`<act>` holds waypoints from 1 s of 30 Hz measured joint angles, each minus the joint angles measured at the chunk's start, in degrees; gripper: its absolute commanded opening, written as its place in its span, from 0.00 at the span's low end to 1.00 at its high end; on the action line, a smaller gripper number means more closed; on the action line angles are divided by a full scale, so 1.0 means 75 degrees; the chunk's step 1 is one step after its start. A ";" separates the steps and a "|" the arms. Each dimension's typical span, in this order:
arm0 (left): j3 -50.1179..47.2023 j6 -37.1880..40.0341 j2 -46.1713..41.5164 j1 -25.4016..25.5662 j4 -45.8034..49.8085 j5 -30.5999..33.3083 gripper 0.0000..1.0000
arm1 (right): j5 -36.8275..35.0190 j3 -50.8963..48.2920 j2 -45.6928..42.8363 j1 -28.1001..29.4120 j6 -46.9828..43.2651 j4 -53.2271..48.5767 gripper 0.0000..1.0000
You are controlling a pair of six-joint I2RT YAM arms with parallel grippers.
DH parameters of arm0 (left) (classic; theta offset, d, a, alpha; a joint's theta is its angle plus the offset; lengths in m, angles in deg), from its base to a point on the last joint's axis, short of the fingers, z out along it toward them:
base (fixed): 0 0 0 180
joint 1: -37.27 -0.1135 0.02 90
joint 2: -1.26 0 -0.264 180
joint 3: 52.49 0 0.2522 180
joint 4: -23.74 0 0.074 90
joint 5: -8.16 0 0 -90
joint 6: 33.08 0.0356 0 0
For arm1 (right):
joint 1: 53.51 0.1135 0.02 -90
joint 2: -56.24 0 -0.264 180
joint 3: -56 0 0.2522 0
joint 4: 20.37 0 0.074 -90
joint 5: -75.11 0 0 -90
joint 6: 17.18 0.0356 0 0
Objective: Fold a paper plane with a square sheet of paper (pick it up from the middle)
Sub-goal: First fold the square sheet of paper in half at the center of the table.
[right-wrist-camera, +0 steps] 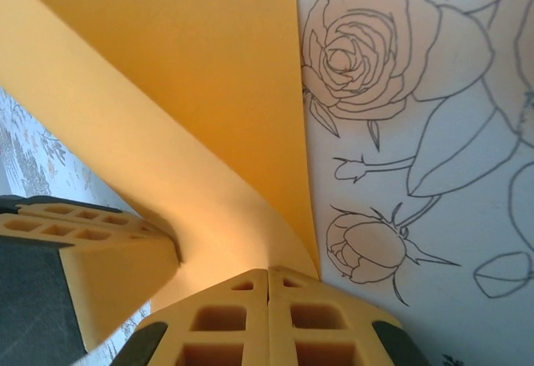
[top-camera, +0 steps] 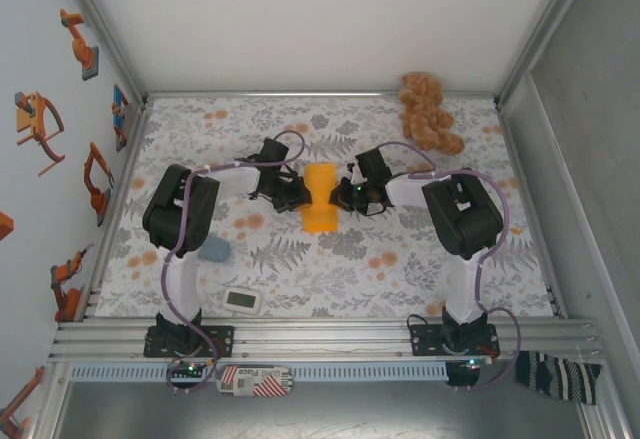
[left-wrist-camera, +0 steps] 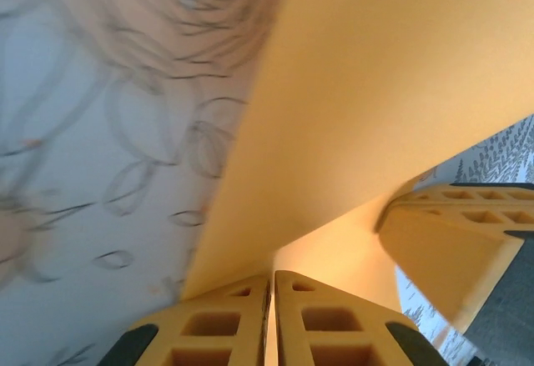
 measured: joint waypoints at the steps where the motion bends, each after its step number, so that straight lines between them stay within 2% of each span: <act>1: -0.0085 0.0052 -0.0058 -0.0099 0.0000 -0.0015 0.13 | 0.0000 0.0000 0.0000 0.0000 -0.0035 -0.0003 0.00; 8: -0.0423 0.0303 -0.0635 -0.0632 0.0391 0.0245 0.14 | -0.0006 0.0055 -0.0026 0.0000 -0.0283 -0.0114 0.00; 14: -0.0437 0.0157 -0.1046 -0.0376 -0.0216 -0.0061 0.15 | -0.0017 0.0207 -0.0044 0.0003 -0.0574 -0.0329 0.00; 21: -0.0146 -0.0303 -0.0259 0.0227 -0.1040 -0.0393 0.15 | -0.0035 0.0565 0.0029 0.0003 -0.1192 -0.0851 0.00; 30: -0.0117 -0.0353 0.0178 0.0140 -0.1148 -0.0350 0.15 | -0.0085 0.0752 0.0061 0.0000 -0.1614 -0.1230 0.00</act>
